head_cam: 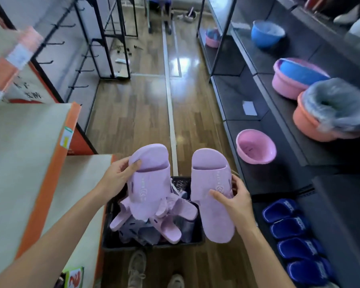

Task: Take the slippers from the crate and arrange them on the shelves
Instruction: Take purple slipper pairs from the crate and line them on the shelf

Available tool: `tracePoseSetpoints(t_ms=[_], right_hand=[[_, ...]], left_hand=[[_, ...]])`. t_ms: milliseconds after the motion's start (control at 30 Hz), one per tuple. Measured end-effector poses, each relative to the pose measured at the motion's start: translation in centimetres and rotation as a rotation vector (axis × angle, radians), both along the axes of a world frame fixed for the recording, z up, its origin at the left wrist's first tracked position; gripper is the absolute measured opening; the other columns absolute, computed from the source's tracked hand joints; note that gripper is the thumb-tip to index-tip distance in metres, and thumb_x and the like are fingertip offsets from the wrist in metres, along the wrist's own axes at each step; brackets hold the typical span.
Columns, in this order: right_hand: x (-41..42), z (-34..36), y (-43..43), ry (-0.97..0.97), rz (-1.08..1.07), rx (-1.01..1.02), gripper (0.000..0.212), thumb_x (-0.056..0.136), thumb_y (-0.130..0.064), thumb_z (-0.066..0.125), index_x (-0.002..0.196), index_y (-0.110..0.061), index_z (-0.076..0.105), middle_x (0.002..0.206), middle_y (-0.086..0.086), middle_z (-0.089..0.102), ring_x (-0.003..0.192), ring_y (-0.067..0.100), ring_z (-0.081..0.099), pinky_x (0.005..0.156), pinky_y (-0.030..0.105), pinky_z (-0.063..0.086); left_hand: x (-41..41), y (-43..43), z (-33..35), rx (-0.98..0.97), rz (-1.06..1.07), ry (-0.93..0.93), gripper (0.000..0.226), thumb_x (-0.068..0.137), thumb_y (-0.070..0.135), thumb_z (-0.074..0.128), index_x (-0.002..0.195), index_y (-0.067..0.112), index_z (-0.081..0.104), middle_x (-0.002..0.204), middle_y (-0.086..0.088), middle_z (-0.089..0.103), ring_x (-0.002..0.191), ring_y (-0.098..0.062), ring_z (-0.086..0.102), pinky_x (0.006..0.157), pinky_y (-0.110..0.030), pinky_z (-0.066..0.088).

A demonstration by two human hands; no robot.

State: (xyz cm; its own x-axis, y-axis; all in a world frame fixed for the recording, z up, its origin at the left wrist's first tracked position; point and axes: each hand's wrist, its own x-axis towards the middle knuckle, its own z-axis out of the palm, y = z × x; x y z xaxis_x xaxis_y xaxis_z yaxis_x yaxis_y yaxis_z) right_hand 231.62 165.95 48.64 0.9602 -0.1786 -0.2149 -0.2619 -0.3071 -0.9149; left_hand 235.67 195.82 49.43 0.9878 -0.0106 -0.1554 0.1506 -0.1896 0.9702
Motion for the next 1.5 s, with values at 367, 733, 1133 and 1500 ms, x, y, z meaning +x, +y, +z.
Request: tracePoseSetpoints(t_ms=[367,733,1133,1500], right_hand=[[-5.5,9.2,-6.3,-0.169,-0.142,-0.111,0.064,0.067,-0.033,0.082,0.121,-0.033,0.048,0.11,-0.021,0.057,0.101,0.003,0.058,0.073,0.018,0.051],[-11.8,15.4,-7.8,-0.239,-0.537,-0.195,0.059,0.057,-0.047,0.075,0.108,-0.044,0.045,0.104,-0.025,0.054,0.093,-0.004,0.056,0.06,0.008,0.048],[-22.8,17.7,-7.5,-0.225,-1.02,-0.308,0.058,0.073,-0.03,0.078,0.119,-0.033,0.043,0.107,-0.021,0.053,0.096,0.002,0.053,0.071,0.016,0.043],[-36.2,18.6,-11.0,-0.214,-1.234,-0.371,0.069,0.064,-0.04,0.078,0.124,-0.028,0.046,0.119,-0.007,0.058,0.104,0.013,0.055,0.083,0.026,0.049]], left_hand=[[0.1,-8.5,8.9,-0.028,-0.236,-0.112,0.042,0.07,0.061,0.055,0.077,0.023,0.07,0.069,0.011,0.061,0.064,-0.005,0.051,0.062,-0.021,0.042],[4.0,-17.3,14.5,0.043,-0.676,-0.238,0.081,0.064,0.073,0.049,0.084,-0.004,0.058,0.062,-0.011,0.051,0.056,-0.02,0.046,0.057,-0.039,0.038],[0.0,-28.2,17.2,0.018,-1.172,-0.369,0.063,0.084,0.055,0.054,0.086,-0.007,0.06,0.068,-0.018,0.057,0.059,-0.017,0.05,0.058,-0.031,0.041],[-12.6,-37.7,18.5,-0.057,-1.363,-0.35,0.039,0.087,0.05,0.054,0.075,0.014,0.065,0.066,-0.002,0.062,0.062,-0.011,0.055,0.064,-0.036,0.045]])
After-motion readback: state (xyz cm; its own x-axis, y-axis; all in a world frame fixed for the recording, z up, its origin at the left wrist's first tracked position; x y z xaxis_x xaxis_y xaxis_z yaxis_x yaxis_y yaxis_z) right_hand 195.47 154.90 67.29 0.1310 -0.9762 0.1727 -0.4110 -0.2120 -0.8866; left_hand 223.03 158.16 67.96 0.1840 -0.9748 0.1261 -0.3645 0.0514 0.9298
